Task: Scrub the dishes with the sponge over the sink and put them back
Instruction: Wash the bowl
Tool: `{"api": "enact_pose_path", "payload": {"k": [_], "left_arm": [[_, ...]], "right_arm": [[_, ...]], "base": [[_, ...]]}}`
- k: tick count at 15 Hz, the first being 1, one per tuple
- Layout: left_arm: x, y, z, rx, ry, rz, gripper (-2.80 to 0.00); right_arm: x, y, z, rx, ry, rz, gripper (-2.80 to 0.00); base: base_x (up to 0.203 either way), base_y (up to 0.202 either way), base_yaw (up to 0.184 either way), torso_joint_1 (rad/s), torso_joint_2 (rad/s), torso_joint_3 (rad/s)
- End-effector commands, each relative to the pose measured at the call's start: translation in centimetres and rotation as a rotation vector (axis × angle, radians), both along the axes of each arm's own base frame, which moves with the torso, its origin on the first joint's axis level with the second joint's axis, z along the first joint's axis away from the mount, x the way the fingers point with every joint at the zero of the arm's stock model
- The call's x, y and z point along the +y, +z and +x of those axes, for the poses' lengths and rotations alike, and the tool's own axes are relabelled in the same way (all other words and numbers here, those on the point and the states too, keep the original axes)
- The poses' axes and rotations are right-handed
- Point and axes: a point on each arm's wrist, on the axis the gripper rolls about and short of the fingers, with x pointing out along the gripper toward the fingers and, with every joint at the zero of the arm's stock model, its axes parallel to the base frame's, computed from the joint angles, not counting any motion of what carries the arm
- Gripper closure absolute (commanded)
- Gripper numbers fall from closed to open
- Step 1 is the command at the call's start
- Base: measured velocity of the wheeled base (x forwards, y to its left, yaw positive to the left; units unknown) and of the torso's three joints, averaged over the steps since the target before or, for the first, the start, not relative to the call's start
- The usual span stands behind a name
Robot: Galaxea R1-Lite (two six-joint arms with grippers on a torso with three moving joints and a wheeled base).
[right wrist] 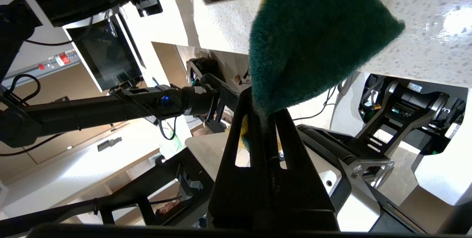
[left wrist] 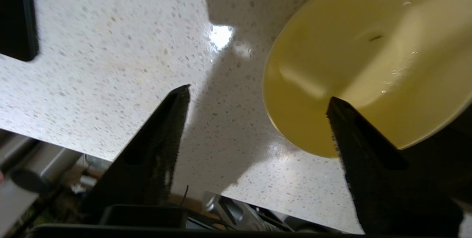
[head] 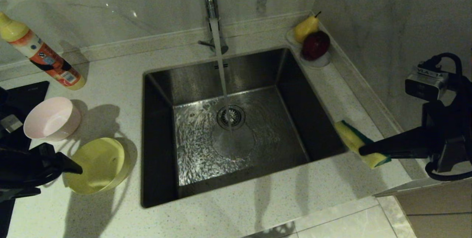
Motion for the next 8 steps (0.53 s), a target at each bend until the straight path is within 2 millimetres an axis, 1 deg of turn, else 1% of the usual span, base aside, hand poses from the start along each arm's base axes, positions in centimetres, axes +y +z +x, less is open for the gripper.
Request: {"api": "enact_pose_path", "payload": {"k": [1,6,8], "left_arm": [[0.2,-1.0,1.0,0.039,0.015,-0.019,-2.8],[0.6,-3.1,2.5,0.073,0.036,-0.031,-2.8],[0.6,-3.5,2.6,0.074,0.037,-0.029,-2.8]], "right_arm": [[0.0,-0.1,0.1,0.011,-0.002,0.002,0.0],[-0.2,-0.1,0.1,0.007,-0.007,0.001,0.0],[-0.2,-0.1,0.1,0.007,-0.007,0.001,0.0]], "base": [[0.0,0.0,0.0,0.0,0.0,0.0],[0.0,0.0,0.0,0.0,0.0,0.0],[0.0,0.0,0.0,0.0,0.0,0.0]]}}
